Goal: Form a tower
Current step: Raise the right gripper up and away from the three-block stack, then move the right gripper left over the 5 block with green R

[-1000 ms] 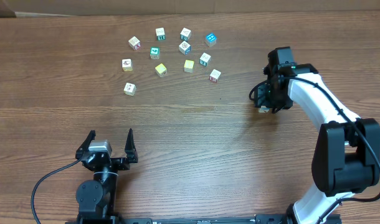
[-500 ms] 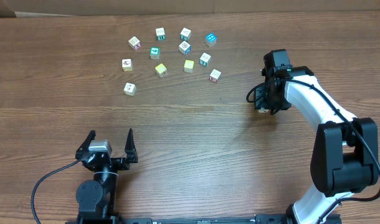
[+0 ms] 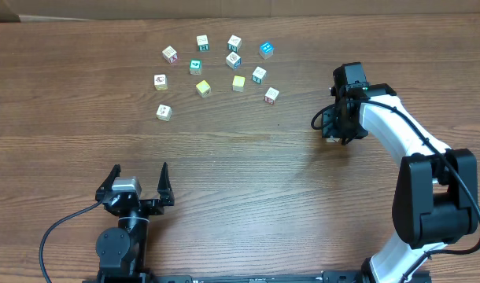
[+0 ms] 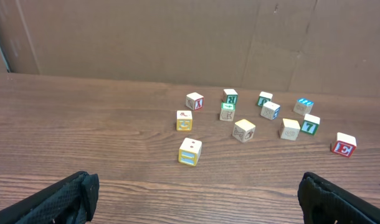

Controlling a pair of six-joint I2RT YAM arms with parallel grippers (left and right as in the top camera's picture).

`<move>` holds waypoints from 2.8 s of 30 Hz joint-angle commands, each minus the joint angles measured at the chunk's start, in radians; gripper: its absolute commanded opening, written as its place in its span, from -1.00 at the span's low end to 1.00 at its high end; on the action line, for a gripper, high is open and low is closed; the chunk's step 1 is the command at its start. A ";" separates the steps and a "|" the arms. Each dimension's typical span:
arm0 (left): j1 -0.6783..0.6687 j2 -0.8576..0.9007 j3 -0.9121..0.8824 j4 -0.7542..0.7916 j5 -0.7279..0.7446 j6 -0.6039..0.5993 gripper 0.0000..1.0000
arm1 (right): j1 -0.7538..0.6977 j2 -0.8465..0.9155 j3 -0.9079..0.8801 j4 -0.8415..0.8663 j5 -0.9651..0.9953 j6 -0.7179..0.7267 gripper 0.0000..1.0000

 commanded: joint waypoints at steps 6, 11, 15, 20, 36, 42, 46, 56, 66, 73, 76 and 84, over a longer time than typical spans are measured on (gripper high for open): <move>-0.003 -0.009 -0.004 0.003 0.002 0.029 1.00 | -0.002 0.001 -0.006 0.007 0.010 0.012 0.02; -0.003 -0.009 -0.004 0.003 0.001 0.029 1.00 | -0.002 0.001 -0.028 0.026 0.010 0.012 0.02; -0.003 -0.009 -0.004 0.003 0.002 0.029 1.00 | -0.002 0.001 -0.032 0.037 0.010 0.012 0.02; -0.003 -0.009 -0.004 0.003 0.002 0.029 1.00 | -0.002 0.001 -0.032 0.036 0.010 0.012 -0.14; -0.003 -0.009 -0.004 0.003 0.002 0.029 1.00 | -0.002 0.001 -0.032 0.027 0.010 0.016 -0.17; -0.003 -0.009 -0.004 0.003 0.002 0.029 1.00 | -0.002 0.001 -0.029 0.032 0.010 0.016 0.18; -0.003 -0.009 -0.004 0.003 0.002 0.029 1.00 | -0.002 0.001 0.044 0.011 0.011 0.015 0.29; -0.003 -0.009 -0.004 0.003 0.002 0.029 1.00 | -0.002 0.001 0.555 -0.192 0.115 0.010 0.46; -0.003 -0.009 -0.004 0.003 0.001 0.029 1.00 | 0.006 0.005 0.687 -0.145 -0.272 0.024 1.00; -0.003 -0.009 -0.004 0.003 0.002 0.029 0.99 | 0.053 0.099 0.654 -0.095 -0.259 0.046 0.77; -0.003 -0.009 -0.004 0.003 0.001 0.029 1.00 | 0.077 0.172 0.654 -0.093 -0.222 0.052 0.60; -0.003 -0.009 -0.004 0.003 0.002 0.029 1.00 | 0.163 0.346 0.654 -0.109 -0.155 0.171 0.50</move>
